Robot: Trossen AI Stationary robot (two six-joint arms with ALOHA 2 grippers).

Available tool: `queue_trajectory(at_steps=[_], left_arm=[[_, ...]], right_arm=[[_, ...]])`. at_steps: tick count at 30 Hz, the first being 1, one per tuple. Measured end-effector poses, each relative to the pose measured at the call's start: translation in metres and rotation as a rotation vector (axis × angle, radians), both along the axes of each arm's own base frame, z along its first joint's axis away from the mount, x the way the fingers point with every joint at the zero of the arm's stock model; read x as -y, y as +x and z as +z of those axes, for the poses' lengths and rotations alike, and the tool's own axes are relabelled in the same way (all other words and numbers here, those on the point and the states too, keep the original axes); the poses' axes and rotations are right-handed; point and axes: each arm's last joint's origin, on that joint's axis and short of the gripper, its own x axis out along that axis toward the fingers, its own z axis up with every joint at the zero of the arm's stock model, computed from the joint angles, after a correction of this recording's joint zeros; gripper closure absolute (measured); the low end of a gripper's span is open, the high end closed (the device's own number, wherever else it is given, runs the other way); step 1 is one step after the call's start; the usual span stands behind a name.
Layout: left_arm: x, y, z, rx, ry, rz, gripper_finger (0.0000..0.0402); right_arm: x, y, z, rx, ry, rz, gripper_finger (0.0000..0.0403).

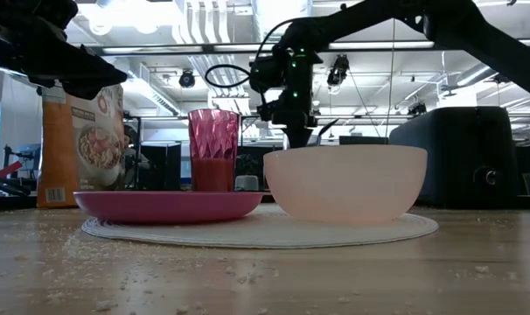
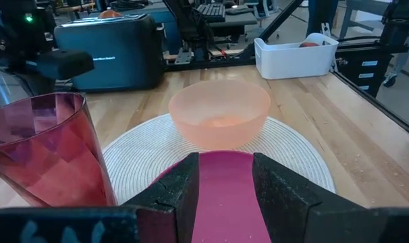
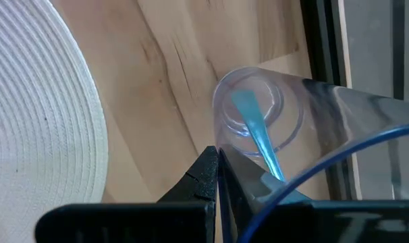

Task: Arrange a breakfast setting
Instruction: Move the transparent glass cup on the top of the white mat

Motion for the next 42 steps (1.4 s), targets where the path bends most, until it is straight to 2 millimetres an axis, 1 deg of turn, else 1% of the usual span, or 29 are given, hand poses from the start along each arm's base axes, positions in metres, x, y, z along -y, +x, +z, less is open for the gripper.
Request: queue_trajectory(at_steps=[23,27,34,37,42], left_arm=[[0.000,0.000,0.001,0.009,-0.004,0.002,0.0280],[0.000,-0.001,0.001,0.010,-0.004,0.002,0.0280],[0.000,-0.001,0.001,0.009,-0.003,0.001,0.0280],[0.000,-0.001,0.001,0.008,-0.002,0.001,0.0280],[0.000,-0.001,0.001,0.007,0.009,0.000,0.0280]], right_arm=[[0.000,0.001,0.000,0.013,-0.001,-0.017,0.0380],[0.000,0.001,0.000,0.013,-0.002,-0.017,0.0364],[0.000,0.001,0.000,0.016,0.005,-0.018,0.0320],[0.000,0.001,0.001,0.020,0.005,-0.027,0.0309],[-0.001,-0.001,0.012,0.046,-0.006,-0.033,0.0301]])
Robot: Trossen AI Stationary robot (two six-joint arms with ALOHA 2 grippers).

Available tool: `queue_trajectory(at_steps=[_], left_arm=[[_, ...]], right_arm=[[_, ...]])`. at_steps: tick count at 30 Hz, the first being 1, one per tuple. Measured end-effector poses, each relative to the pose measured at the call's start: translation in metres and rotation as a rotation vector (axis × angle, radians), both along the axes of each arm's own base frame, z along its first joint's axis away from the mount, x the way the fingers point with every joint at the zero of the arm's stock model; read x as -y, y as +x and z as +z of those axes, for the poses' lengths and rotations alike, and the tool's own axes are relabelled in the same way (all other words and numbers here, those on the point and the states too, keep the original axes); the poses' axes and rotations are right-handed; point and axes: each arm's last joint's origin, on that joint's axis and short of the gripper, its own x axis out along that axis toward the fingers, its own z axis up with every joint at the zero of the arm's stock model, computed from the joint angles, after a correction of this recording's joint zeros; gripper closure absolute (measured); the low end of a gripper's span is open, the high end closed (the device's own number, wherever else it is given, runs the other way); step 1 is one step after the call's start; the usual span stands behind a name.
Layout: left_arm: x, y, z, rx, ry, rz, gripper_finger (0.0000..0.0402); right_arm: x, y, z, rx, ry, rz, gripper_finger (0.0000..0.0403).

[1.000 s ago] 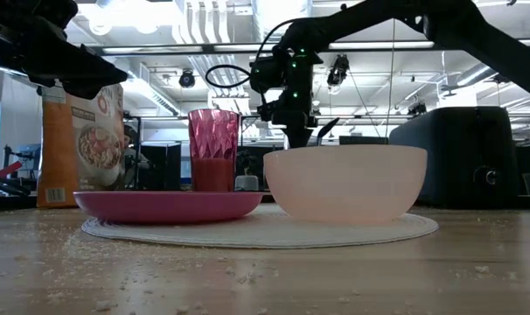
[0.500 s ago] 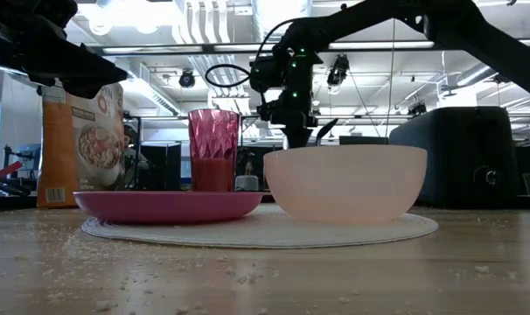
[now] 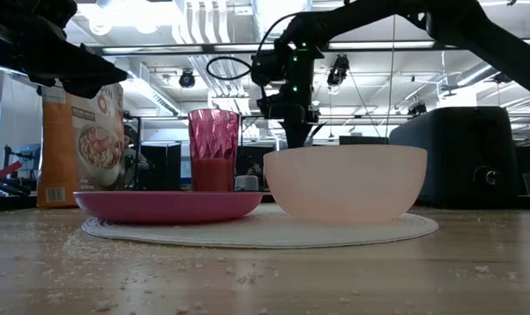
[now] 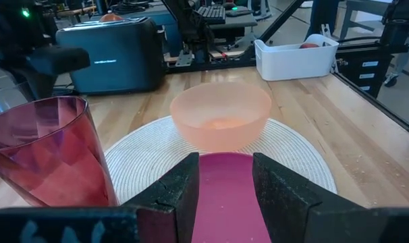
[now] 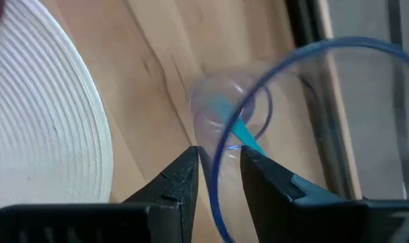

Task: Arrange a breakfast setting
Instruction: Move the transparent glass cup on the top of the white mat, then pour the cereal into the orange bowl

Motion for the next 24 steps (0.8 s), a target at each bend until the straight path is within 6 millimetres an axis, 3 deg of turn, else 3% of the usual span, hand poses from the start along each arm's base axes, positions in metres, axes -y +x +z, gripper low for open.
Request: queue_trajectory(at_steps=[16,24], left_arm=[[0.000,0.000,0.001,0.007,-0.007,0.001,0.0280],[0.000,0.000,0.001,0.007,-0.008,0.001,0.0280]], right_arm=[[-0.008,-0.007,0.066,0.174,-0.071,-0.033,0.0317],[-0.028,-0.030,0.094,0.142,-0.033,-0.090,0.0320]])
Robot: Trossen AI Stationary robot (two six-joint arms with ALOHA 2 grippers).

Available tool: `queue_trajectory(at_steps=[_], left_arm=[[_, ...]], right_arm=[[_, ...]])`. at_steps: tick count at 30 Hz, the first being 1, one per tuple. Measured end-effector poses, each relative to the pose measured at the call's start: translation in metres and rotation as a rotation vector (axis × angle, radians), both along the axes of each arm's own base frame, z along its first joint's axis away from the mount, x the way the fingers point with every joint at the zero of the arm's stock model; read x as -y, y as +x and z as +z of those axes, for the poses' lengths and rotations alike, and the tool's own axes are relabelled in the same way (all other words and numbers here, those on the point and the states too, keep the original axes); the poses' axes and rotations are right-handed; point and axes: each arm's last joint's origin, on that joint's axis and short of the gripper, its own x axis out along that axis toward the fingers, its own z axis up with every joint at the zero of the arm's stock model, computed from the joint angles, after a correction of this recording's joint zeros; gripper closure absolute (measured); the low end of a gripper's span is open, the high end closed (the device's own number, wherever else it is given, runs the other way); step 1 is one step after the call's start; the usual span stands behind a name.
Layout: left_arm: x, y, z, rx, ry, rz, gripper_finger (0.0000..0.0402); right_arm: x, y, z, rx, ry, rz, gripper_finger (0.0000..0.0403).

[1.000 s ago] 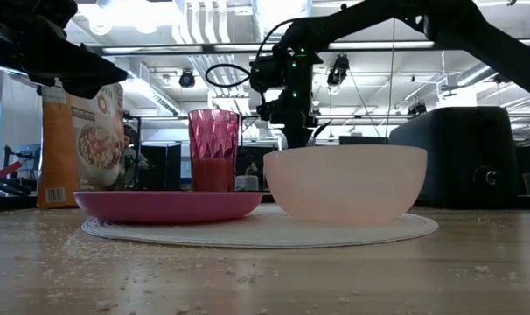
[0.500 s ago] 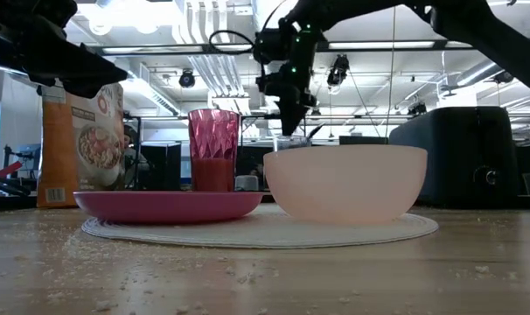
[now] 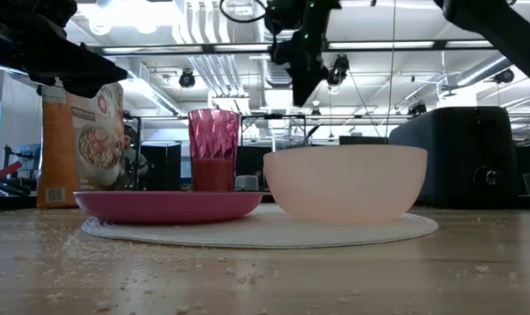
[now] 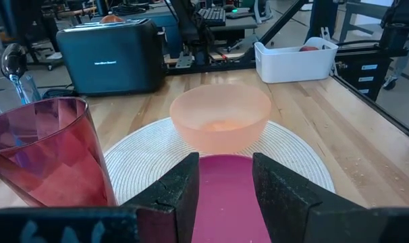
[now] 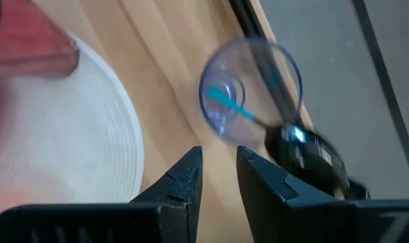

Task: Arrange a breakfast setting
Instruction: Pour the cereal into the orange bowl

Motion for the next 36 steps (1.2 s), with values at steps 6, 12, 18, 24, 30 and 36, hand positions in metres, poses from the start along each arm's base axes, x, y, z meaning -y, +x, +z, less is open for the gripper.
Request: queue_trajectory(at_steps=[6,12,18,24,30,36], left_arm=[[0.000,0.000,0.000,0.000,0.000,0.000,0.0280],[0.000,-0.001,0.000,-0.002,-0.004,-0.022,0.0280],[0.001,-0.002,0.000,-0.008,-0.009,-0.053,0.0280],[0.002,-0.002,0.000,-0.014,-0.016,-0.092,0.0280],[0.002,-0.002,0.000,-0.010,-0.015,-0.112,0.0280],[0.002,-0.004,0.003,0.008,-0.025,-0.139,0.0280]], right_arm=[[-0.019,-0.025,0.024,-0.012,0.053,-0.128,0.0318],[-0.052,-0.045,0.054,0.116,0.107,-0.258,0.0323],[-0.102,-0.055,0.059,0.142,0.183,-0.325,0.0323],[-0.166,-0.054,0.037,0.065,0.263,-0.365,0.0323],[-0.229,-0.061,0.010,-0.055,0.306,-0.346,0.0323],[-0.263,-0.069,-0.013,-0.133,0.287,-0.392,0.0323]])
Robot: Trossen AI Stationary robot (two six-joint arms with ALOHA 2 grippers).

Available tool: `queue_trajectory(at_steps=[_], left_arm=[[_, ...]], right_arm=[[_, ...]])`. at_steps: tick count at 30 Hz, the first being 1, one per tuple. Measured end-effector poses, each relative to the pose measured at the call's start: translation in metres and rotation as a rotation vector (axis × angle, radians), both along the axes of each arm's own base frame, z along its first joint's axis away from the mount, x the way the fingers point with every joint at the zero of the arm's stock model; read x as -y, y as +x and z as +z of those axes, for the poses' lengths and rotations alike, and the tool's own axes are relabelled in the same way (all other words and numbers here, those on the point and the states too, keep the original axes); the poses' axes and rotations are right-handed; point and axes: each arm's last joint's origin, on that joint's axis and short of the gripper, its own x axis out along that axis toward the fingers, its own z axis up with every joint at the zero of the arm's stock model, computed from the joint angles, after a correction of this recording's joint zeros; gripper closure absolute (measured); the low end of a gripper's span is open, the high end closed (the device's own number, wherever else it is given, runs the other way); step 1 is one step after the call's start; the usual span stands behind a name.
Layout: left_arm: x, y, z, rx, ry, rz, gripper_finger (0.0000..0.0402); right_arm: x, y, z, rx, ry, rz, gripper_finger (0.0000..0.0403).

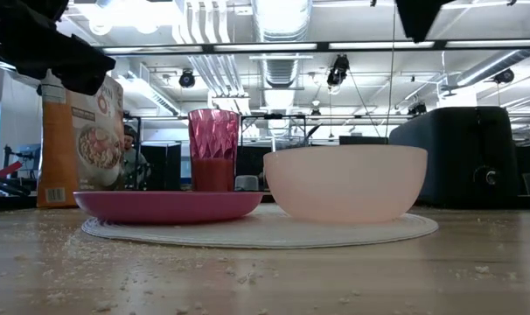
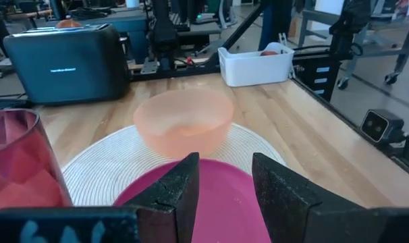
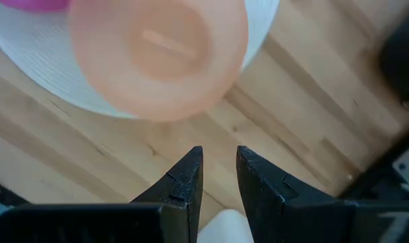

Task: Arrange a breakfast setting
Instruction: Pour the cereal into the orange bowl

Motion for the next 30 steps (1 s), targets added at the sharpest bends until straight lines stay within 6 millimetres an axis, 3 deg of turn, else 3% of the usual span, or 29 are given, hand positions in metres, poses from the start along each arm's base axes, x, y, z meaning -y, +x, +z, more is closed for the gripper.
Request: queue_trajectory(at_steps=[7,14,19,23,30], left_arm=[[0.001,0.000,0.001,0.006,-0.030,-0.015,0.0280],[0.000,0.000,0.003,0.021,-0.050,-0.007,0.0280],[-0.001,0.000,0.003,0.022,-0.056,0.041,0.0280],[-0.001,0.001,0.002,0.016,-0.069,0.058,0.0280],[-0.003,0.001,0.002,0.025,-0.059,0.102,0.0280]], right_arm=[[-0.005,-0.004,-0.017,-0.070,-0.020,0.031,0.0301],[-0.005,-0.004,-0.018,-0.075,-0.036,0.226,0.0297],[-0.001,-0.008,-0.017,-0.041,-0.262,0.361,0.0296],[0.004,-0.016,-0.016,-0.013,-0.370,0.359,0.0293],[0.010,-0.039,-0.028,0.163,-0.370,0.325,0.0300]])
